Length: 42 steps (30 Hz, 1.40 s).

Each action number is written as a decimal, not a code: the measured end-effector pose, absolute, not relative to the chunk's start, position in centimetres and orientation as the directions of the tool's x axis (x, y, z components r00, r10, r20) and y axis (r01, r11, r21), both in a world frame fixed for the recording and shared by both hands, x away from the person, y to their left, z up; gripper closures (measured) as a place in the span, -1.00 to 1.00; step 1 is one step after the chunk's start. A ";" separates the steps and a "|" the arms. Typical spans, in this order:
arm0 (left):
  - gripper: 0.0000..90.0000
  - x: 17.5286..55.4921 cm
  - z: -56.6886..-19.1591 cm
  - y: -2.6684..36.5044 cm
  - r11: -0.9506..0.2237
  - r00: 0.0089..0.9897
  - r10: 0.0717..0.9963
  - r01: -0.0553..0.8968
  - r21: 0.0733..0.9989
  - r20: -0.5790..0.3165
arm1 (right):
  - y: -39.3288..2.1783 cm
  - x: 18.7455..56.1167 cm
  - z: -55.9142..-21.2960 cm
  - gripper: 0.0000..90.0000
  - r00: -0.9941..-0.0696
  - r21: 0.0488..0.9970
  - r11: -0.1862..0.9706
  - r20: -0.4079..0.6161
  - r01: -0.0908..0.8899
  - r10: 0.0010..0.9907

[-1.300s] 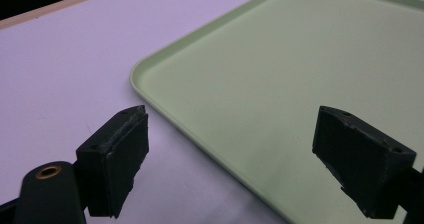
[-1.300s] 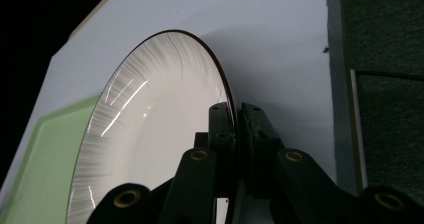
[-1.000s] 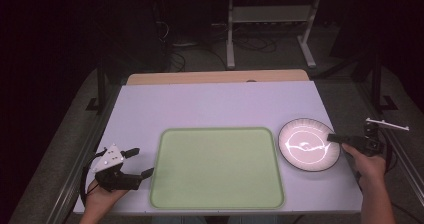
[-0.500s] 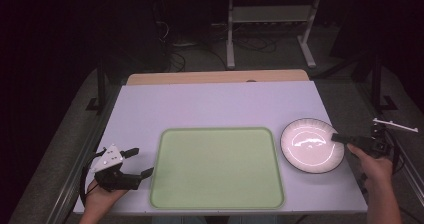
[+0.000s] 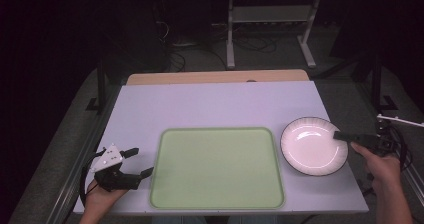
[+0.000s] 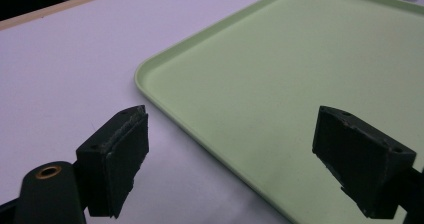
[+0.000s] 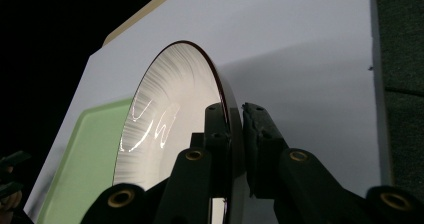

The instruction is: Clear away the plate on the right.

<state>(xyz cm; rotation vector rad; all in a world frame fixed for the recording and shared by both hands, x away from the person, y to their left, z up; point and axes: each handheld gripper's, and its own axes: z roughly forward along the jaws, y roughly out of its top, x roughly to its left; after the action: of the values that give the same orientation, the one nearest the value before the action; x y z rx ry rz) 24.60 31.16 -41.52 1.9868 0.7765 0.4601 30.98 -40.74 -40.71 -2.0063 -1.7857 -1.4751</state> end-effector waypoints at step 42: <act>-0.67 24.7 -41.5 31.4 -0.370 0.727 0.687 0.339 0.865 0.009 | -29.8 33.0 -36.5 0.78 -0.371 0.580 -0.164 0.687 0.798 0.625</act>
<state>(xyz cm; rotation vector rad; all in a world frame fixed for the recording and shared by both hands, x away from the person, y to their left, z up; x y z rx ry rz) 24.69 31.43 -41.54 1.9816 0.7825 0.4622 32.96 -29.76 -36.51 -1.6565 -1.9150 -1.5638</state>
